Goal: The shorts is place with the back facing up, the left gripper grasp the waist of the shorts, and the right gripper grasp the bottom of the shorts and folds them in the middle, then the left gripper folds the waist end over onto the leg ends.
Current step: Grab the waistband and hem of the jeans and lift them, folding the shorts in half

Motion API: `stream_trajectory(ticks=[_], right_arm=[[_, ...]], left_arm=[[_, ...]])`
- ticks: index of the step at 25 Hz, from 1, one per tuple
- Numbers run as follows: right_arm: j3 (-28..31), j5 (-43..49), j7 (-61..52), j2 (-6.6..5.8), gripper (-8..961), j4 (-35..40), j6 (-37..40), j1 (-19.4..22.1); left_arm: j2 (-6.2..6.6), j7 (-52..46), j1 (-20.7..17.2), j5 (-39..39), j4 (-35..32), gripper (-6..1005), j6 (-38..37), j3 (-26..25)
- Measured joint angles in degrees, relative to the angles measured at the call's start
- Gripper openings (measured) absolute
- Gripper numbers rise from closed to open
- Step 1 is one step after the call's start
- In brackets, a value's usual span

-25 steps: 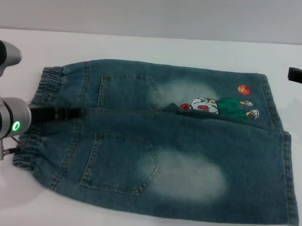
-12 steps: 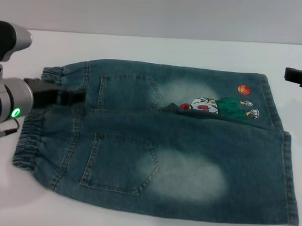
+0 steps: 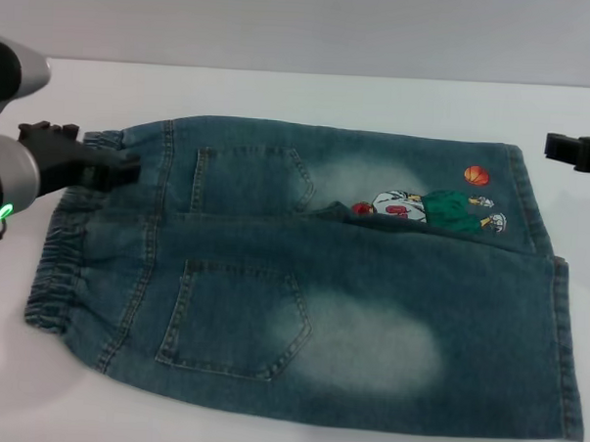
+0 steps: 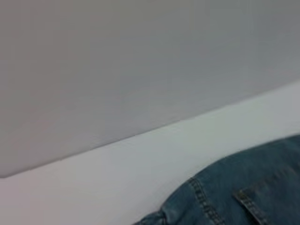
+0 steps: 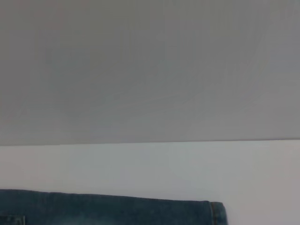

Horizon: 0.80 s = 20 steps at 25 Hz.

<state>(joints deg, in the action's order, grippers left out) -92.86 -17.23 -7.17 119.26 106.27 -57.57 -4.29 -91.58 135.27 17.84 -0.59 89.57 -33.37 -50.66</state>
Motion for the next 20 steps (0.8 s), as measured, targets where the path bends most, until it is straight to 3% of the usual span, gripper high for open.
stream_trajectory(ticks=[3,4,10,14,15,16,17,20], right_arm=[[-0.26,-0.08,-0.06,0.00,645,-0.48,0.02,-0.01],[-0.28,-0.26,-0.07,0.00,645,-0.70,0.03,-0.02],[-0.38,-1.21,-0.10,0.01,645,-1.75,0.22,-0.23],[-0.65,-1.34,-0.12,0.00,645,-2.09,0.27,-0.28],[-0.66,-1.40,-0.13,0.01,645,-2.19,0.27,-0.28],[-0.66,-1.40,-0.13,0.01,645,-2.19,0.27,-0.28],[-0.66,-1.49,-0.13,0.01,645,-2.22,0.28,-0.29],[-0.58,-2.04,-0.13,0.01,644,-2.25,0.27,-0.29]], left_arm=[[-4.55,0.23,-3.31,2.61,-0.45,814,0.40,-5.59],[-4.55,0.23,-3.31,2.61,-0.45,814,0.40,-5.59],[-8.46,0.23,-5.17,13.60,-0.24,814,0.98,-6.91],[-14.60,0.23,-7.13,28.97,-2.14,814,1.30,-7.70],[-17.66,0.25,-8.42,36.04,-2.84,814,1.44,-8.62],[-17.66,0.25,-8.42,36.04,-2.84,814,1.44,-8.62],[-19.48,0.31,-9.21,39.08,-3.13,814,1.53,-9.39],[-22.19,0.72,-10.45,40.81,-2.97,814,1.90,-12.55]])
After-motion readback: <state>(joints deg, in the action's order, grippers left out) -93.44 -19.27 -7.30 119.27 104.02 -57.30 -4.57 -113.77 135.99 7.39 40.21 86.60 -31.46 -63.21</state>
